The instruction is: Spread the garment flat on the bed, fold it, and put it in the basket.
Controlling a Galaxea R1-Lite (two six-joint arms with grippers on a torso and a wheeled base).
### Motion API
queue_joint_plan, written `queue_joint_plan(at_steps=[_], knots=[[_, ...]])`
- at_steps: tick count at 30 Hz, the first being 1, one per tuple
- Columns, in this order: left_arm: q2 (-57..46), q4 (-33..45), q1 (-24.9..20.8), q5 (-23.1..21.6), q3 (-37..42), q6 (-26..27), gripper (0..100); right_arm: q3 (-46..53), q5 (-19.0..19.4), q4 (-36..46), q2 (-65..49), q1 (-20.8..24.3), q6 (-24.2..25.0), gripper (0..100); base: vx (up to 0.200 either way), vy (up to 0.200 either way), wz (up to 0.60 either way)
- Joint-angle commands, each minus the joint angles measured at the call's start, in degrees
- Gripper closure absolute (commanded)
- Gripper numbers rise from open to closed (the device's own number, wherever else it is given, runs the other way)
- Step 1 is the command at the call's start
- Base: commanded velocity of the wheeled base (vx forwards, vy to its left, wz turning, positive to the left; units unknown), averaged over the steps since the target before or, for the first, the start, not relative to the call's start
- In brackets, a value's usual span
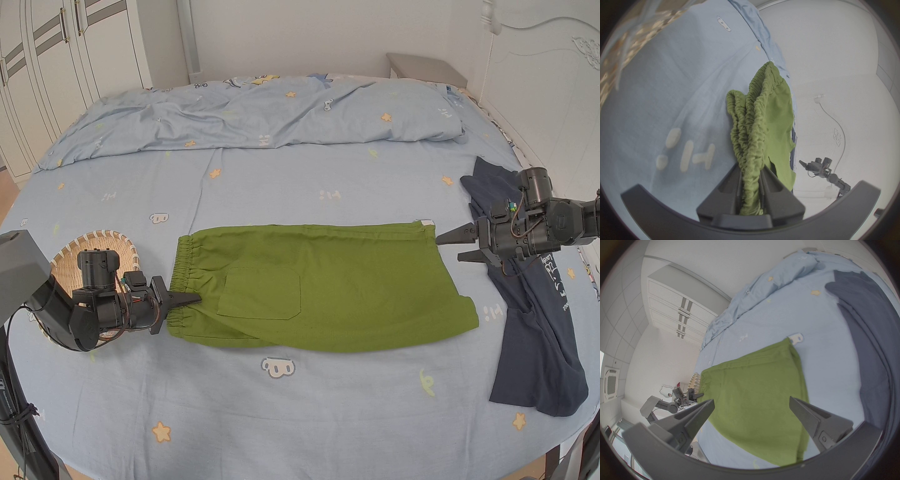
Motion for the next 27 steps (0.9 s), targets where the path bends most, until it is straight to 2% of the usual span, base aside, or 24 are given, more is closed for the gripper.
queue_joint_plan(at_steps=[1,4,14,27], knots=[[-5.9,5.0,2.2,-3.4,-0.3,0.0,100,4.2,-0.2,0.5,-0.5,-4.9,-1.0,0,0.0,0.0,0.0],[-6.8,6.4,2.2,-4.1,-0.4,0.3,100,4.4,-0.2,0.5,1.6,-5.7,-3.4,0,0.0,0.0,0.0],[-6.5,6.3,2.2,-4.1,-0.4,0.5,100,4.9,-0.3,1.1,7.6,-4.8,-5.0,0,0.0,0.0,0.0],[-6.0,6.3,2.2,-4.1,-0.2,2.5,100,6.2,0.8,2.0,10.7,-0.8,-5.4,0,0.0,0.0,0.0]])
